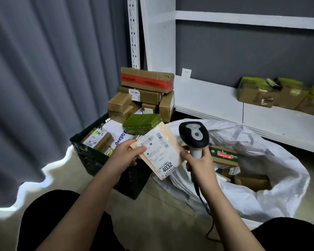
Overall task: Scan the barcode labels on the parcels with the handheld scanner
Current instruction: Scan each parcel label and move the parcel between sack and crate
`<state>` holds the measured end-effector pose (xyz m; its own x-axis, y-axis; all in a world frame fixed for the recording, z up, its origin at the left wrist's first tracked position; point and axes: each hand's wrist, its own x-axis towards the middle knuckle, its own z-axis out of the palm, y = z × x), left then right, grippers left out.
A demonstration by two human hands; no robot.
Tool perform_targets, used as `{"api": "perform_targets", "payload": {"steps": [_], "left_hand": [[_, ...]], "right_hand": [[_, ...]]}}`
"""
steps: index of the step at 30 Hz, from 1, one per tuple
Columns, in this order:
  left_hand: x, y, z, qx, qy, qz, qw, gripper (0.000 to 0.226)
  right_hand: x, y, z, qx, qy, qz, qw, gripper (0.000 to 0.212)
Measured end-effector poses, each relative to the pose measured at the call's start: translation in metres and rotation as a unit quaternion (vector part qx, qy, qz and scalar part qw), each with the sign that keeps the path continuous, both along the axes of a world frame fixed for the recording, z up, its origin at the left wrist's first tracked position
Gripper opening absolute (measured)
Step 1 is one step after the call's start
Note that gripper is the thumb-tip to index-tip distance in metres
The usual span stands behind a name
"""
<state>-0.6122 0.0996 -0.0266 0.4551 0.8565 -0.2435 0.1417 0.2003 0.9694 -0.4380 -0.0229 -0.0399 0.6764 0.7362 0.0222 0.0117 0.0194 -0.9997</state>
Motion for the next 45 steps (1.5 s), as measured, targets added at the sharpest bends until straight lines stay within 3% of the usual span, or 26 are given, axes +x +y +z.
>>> {"api": "perform_targets", "payload": {"steps": [5, 10, 13, 17, 19, 24, 27, 34, 45], "left_hand": [[0.009, -0.007, -0.018, -0.066, -0.078, 0.101, 0.99, 0.012], [0.027, -0.017, -0.023, -0.08, -0.131, 0.112, 0.982, 0.018], [0.031, -0.015, -0.024, -0.071, -0.123, 0.1, 0.985, 0.02], [0.028, -0.005, -0.022, 0.023, -0.04, 0.099, 0.994, 0.026], [0.025, 0.001, -0.019, 0.044, -0.045, 0.103, 0.993, 0.029], [0.027, 0.008, -0.014, 0.005, -0.095, 0.139, 0.986, 0.024], [0.03, 0.011, -0.015, -0.026, -0.119, 0.146, 0.982, 0.022], [0.034, 0.021, -0.016, 0.005, -0.079, 0.136, 0.988, 0.039], [0.037, 0.036, -0.018, 0.038, -0.036, 0.166, 0.985, 0.037]], "right_hand": [[-0.01, -0.008, 0.003, 0.047, 0.088, -0.014, 0.995, 0.01], [-0.025, -0.012, 0.005, 0.072, 0.103, 0.052, 0.991, 0.022], [-0.028, -0.015, 0.006, 0.064, 0.091, 0.066, 0.992, 0.024], [-0.024, -0.017, 0.006, 0.06, 0.084, 0.074, 0.992, 0.019], [-0.022, -0.018, 0.005, 0.059, 0.084, 0.085, 0.991, 0.03], [-0.023, -0.022, -0.001, 0.039, 0.056, 0.123, 0.99, 0.038], [-0.031, -0.023, -0.003, 0.033, 0.061, 0.132, 0.989, 0.025], [-0.037, -0.026, -0.004, 0.0, 0.051, 0.136, 0.989, 0.027], [-0.036, -0.025, 0.001, -0.009, 0.057, 0.135, 0.989, 0.041]]}}
